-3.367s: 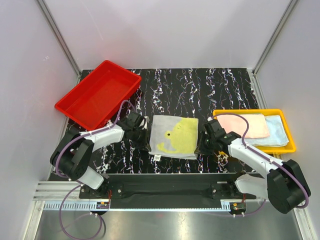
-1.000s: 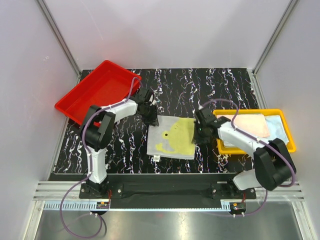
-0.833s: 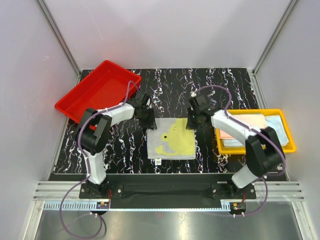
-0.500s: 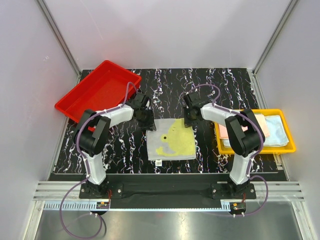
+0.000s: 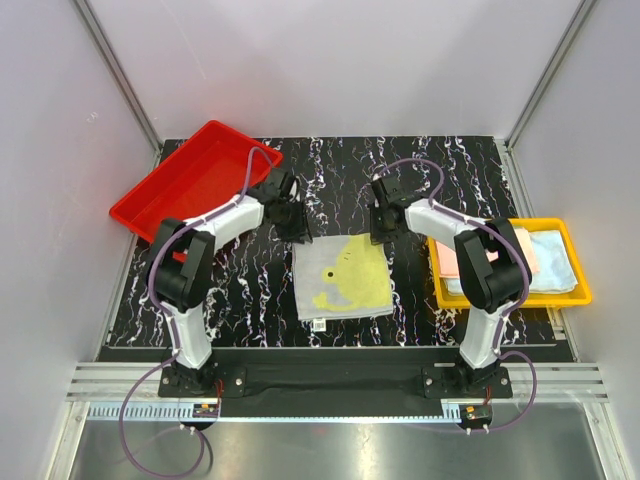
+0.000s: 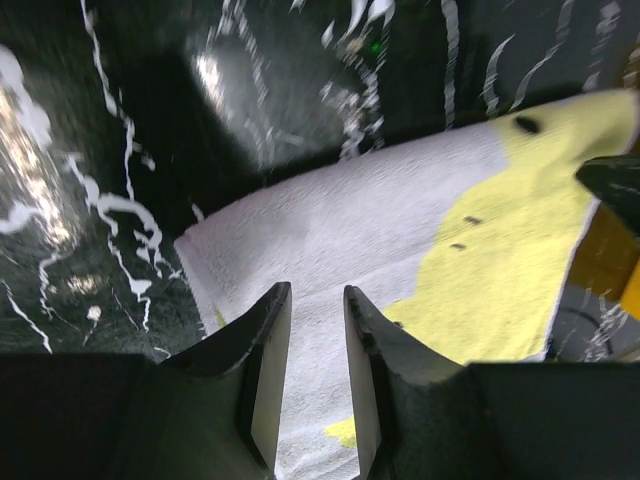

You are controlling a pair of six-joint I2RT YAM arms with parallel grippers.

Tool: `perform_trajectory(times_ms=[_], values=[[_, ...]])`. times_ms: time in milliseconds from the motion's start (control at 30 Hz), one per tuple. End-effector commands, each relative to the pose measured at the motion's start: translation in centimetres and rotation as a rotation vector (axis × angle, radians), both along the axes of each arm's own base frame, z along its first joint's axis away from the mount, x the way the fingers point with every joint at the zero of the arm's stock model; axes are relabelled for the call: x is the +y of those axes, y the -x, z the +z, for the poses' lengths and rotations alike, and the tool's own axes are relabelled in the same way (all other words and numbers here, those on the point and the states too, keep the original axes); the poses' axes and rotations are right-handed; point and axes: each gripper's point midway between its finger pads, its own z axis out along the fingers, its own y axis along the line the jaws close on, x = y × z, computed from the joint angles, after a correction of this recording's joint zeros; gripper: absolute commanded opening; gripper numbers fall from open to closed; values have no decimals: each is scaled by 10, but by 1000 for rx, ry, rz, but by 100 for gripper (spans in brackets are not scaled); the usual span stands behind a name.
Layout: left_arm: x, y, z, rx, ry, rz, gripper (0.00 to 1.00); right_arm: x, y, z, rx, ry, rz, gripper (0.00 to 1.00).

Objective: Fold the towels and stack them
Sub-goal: Fold the towel

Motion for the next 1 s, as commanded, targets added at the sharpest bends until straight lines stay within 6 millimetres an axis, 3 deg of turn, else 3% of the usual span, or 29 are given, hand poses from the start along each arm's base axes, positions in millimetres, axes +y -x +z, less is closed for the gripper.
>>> perform_trajectory(times_ms=[0, 167, 400, 633, 833, 967], values=[[0, -20, 31, -87, 14, -25, 33, 4, -24, 38, -91, -30, 17, 13], [15, -25, 17, -60, -23, 2, 33, -4, -36, 27, -80, -17, -2, 12], [27, -25, -12, -19, -71, 19, 32, -14, -40, -1, -28, -23, -11, 12], [42, -37, -29, -6, -149, 33, 32, -25, -42, -19, -3, 13, -21, 11], [48, -44, -29, -18, -179, 29, 31, -30, -41, -21, 1, 25, -28, 10], [50, -54, -12, -59, -206, -5, 31, -32, -43, -12, -4, 40, -28, 10]])
